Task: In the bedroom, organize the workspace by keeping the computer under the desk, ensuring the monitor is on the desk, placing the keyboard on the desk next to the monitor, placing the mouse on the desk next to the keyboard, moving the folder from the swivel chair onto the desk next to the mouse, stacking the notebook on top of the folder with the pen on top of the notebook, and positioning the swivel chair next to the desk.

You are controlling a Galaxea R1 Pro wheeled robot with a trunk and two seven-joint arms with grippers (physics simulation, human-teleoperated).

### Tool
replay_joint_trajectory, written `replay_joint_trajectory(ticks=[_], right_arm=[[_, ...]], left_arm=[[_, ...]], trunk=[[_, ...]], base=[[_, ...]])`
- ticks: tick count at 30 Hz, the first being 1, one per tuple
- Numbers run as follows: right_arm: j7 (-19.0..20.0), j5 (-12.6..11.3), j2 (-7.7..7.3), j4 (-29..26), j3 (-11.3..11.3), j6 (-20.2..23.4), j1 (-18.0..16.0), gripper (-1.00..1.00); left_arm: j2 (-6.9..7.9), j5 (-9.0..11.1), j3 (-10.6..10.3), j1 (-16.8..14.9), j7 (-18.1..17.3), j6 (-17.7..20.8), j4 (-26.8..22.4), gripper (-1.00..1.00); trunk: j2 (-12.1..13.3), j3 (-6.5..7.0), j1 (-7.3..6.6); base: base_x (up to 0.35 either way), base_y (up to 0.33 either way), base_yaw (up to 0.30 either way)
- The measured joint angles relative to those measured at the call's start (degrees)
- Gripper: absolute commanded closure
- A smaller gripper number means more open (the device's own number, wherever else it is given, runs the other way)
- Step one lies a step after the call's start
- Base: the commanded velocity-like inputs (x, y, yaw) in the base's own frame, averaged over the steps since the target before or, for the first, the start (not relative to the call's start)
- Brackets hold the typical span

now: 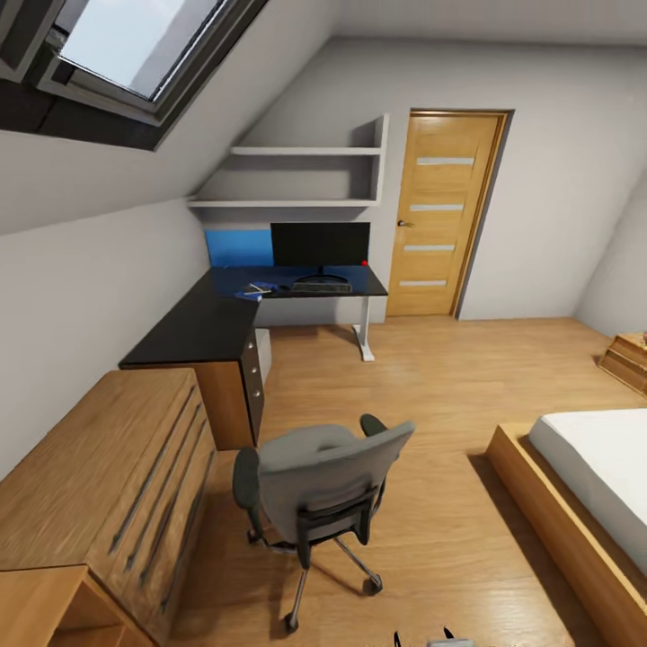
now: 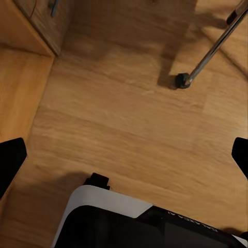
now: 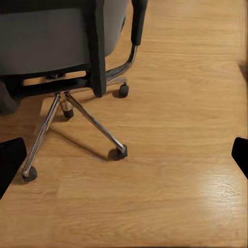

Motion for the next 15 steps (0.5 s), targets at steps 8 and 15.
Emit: replay_joint_trajectory(ticks=[8, 15], right_arm=[[0.00, 0.09, 0.26, 0.03, 0.08, -0.05, -0.01, -1.00], [0.03, 0.24, 0.26, 0.02, 0.19, -0.09, -0.01, -1.00]], left_arm=[[0.07, 0.01, 0.00, 0.01, -0.06, 0.01, -0.02, -1.00], [0.03, 0.01, -0.02, 0.01, -0.06, 0.01, -0.01, -1.00]], trunk=[[0.00, 0.00, 0.00], [0.00, 0.00, 0.01]], base=[[0.000, 0.096, -0.105], [-0.037, 0.070, -0.016]])
